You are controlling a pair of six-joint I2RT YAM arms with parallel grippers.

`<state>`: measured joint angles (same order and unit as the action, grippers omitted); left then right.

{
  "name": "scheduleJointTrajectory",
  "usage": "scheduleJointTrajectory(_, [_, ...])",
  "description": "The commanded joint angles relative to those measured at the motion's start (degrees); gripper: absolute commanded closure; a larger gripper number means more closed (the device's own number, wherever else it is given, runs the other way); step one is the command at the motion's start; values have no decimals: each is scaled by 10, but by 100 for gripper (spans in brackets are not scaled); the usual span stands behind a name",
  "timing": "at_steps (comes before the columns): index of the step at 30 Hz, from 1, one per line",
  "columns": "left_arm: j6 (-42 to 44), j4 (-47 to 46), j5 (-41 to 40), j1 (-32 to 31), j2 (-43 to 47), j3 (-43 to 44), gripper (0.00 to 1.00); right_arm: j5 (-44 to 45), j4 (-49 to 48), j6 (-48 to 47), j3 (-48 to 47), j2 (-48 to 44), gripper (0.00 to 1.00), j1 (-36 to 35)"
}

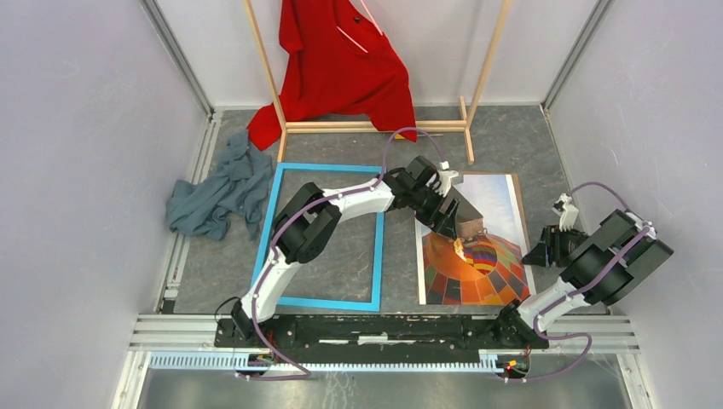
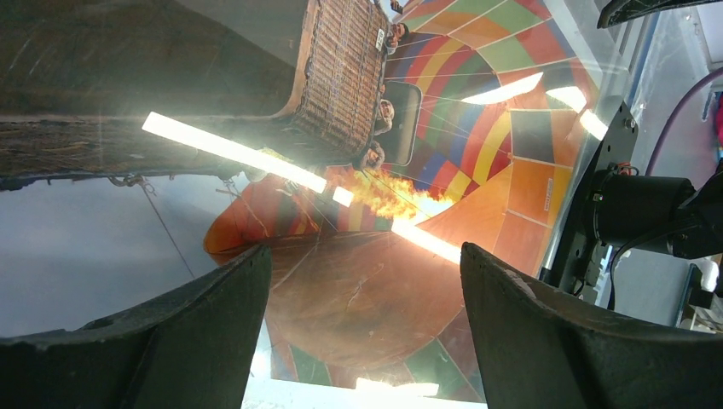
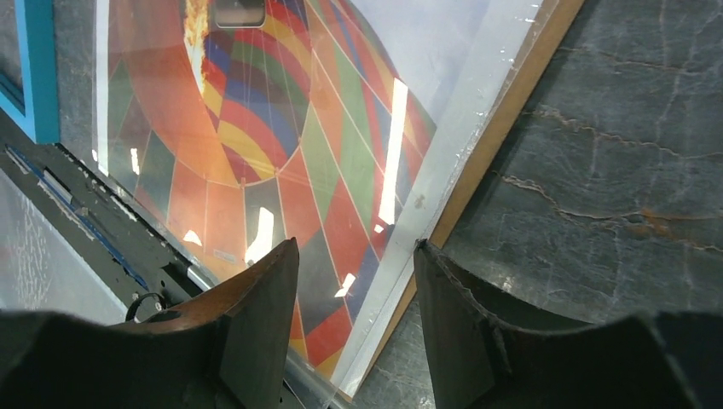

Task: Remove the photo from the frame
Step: Pick up the photo frame item from the photo frame.

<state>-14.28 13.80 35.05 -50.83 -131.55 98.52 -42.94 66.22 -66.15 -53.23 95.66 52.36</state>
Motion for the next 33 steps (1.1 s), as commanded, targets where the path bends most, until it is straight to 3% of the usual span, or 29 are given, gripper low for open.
scheduleJointTrajectory(1, [-11,38,-17,-5,-31,-8,12,-37,56,-31,-11,12,42,-1])
scheduleJointTrajectory(12, [-11,38,-18,-5,-30,-8,12,-54,55,-4,-28,86,42,21])
scheduleJointTrajectory(33, [-7,31,-22,-2,-16,-28,12,-104,57,-6,7,116,49,30])
